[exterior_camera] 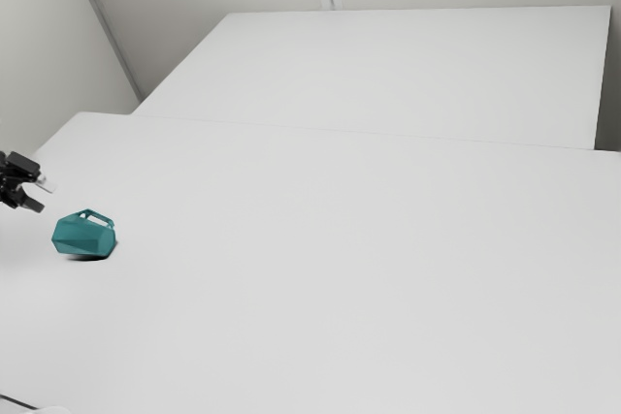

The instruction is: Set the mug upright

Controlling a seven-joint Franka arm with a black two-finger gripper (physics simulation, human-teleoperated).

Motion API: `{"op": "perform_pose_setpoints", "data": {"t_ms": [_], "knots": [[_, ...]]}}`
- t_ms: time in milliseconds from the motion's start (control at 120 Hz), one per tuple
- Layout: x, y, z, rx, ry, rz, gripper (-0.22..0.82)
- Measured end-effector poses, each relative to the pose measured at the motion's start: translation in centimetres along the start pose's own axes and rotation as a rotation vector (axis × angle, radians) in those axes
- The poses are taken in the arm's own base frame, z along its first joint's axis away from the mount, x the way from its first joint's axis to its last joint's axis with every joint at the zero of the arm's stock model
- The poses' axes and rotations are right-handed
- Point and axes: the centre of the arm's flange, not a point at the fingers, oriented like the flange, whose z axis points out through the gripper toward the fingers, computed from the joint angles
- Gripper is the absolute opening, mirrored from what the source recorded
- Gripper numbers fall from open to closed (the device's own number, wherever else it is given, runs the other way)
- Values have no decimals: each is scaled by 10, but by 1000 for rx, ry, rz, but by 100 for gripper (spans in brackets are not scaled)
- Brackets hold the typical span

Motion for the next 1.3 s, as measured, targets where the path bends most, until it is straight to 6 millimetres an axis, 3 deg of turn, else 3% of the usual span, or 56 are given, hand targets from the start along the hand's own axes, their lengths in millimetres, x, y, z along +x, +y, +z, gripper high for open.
{"op": "perform_pose_setpoints", "data": {"t_ms": [142,492,733,908,1000,1142,1300], "knots": [[2,-22,22,-31,1,29,60],[-8,-53,49,-100,40,66,60],[-2,-45,69,-177,60,110,60],[-1,-40,67,-189,66,137,18],[0,-37,66,-192,66,149,3],[3,-30,70,-207,55,169,-9],[3,-16,62,-210,59,193,-13]]}}
